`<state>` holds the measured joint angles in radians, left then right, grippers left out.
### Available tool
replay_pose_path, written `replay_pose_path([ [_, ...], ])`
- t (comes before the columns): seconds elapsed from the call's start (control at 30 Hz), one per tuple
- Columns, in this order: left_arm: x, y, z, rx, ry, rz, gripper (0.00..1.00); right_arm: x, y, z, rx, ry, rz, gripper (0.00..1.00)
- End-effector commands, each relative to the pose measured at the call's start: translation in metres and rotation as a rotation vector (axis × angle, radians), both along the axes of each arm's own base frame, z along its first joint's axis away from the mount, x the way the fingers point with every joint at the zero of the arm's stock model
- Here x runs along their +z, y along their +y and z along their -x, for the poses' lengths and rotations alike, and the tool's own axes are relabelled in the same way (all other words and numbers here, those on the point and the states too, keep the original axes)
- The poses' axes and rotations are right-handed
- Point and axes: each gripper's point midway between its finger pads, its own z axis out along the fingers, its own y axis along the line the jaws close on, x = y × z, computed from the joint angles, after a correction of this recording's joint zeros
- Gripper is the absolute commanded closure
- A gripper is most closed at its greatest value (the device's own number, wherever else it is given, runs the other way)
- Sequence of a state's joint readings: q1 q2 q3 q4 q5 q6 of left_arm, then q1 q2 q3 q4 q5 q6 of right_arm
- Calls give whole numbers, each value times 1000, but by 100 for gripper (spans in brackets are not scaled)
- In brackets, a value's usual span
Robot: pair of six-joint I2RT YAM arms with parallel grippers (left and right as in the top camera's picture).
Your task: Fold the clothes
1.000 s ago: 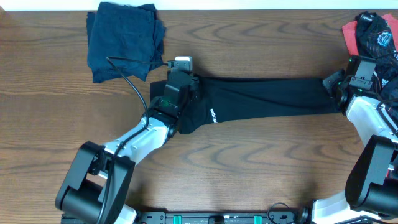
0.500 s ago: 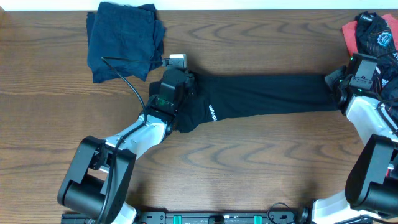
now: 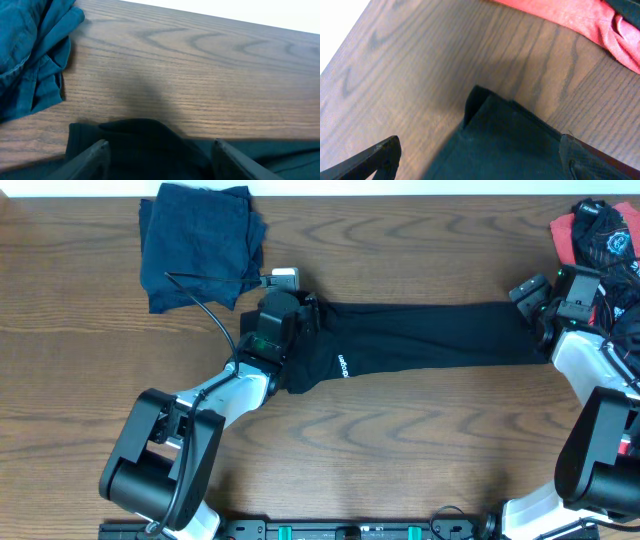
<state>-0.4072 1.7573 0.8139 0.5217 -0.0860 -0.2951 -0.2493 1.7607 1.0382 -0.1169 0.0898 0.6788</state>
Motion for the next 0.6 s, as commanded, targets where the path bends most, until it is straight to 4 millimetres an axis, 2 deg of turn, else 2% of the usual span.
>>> replay_pose_path([
  [0.0,32,4,-6,3,-74,-14,29,34,-5,-10,77,-18,73,1],
  [0.13,64,9,5,5,-98,-4,28,64,-20,1,103,35,120,1],
  [0.23,75,12,19,-8,-72,-9,28,70,-30,11,142,91,119,1],
  [0.27,74,10,25,-33,-46,-5,28,67,-30,15,164,101,102,1],
  [0.33,62,4,35,-78,18,-4,28,61,-30,21,187,118,62,7],
  [0.47,27,-7,54,-165,166,2,30,46,-21,31,219,146,-31,11],
  [0.57,9,-26,61,-262,224,53,52,43,-2,31,295,136,-100,25],
])
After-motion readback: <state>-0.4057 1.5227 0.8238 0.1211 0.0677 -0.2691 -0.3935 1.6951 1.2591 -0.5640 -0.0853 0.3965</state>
